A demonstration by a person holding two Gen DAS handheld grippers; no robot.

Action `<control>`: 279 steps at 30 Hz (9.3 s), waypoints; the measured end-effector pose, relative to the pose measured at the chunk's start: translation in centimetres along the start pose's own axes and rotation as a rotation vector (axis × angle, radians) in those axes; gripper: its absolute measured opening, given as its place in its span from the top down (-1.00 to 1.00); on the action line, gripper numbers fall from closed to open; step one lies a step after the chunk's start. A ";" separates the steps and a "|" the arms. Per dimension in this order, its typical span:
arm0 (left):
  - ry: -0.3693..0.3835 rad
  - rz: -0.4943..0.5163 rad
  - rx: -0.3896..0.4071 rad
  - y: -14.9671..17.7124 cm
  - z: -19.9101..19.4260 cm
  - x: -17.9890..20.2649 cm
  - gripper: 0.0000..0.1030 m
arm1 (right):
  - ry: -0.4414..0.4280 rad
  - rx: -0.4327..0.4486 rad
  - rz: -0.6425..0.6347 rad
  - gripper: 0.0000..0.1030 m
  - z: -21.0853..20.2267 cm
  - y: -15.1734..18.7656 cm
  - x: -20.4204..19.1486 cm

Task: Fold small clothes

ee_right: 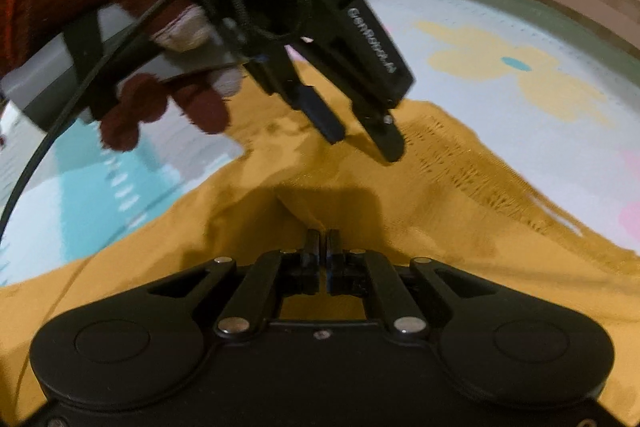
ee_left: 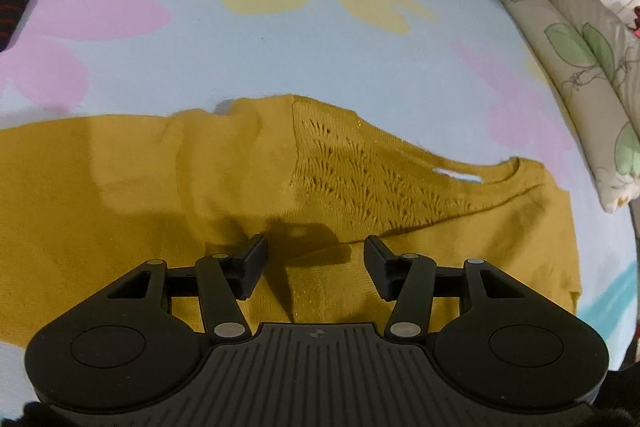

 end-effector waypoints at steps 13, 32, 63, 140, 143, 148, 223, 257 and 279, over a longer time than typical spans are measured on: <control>-0.065 0.092 0.110 0.3 -1.1 2.1 0.88 | 0.040 0.035 0.052 0.67 -1.6 -0.5 0.5; -0.241 0.120 0.157 -0.6 -0.6 0.3 0.56 | 0.337 -0.081 0.648 0.13 -9.6 10.2 16.9; -0.129 -0.526 0.358 8.1 -10.5 -18.3 -0.59 | 0.199 -0.064 0.011 0.55 -1.8 1.2 3.3; -0.188 0.062 0.224 2.4 -2.2 3.3 -0.43 | 0.140 0.094 0.977 -0.16 -11.4 8.3 17.5; -0.149 0.003 0.134 3.2 -0.6 0.5 -0.43 | 0.191 0.056 0.881 -0.18 -9.6 6.4 16.4; -0.137 0.025 0.141 3.0 -0.9 0.2 -0.43 | 0.303 0.048 0.771 -0.25 -7.8 3.7 14.6; -0.081 -0.203 0.323 2.0 -5.6 -6.6 -0.55 | 0.247 0.034 0.838 0.72 -9.1 9.9 21.0; -0.291 -0.207 0.392 -3.0 -3.1 -8.1 -0.58 | 0.430 -0.011 0.931 -0.38 -9.8 12.8 23.2; -0.268 0.049 0.288 11.2 -11.6 0.0 -0.84 | 0.249 -0.010 0.820 -0.99 -16.9 13.2 12.4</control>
Point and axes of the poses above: each gripper's, at about its wrist camera, not at the fingertips, and z roughly the way its jaws point, x to its right, y to its underside, the point moved 5 cm from there along z, roughly the way its jaws point, and after that the axes turned 9 degrees about -x, right-handed, at the moved point
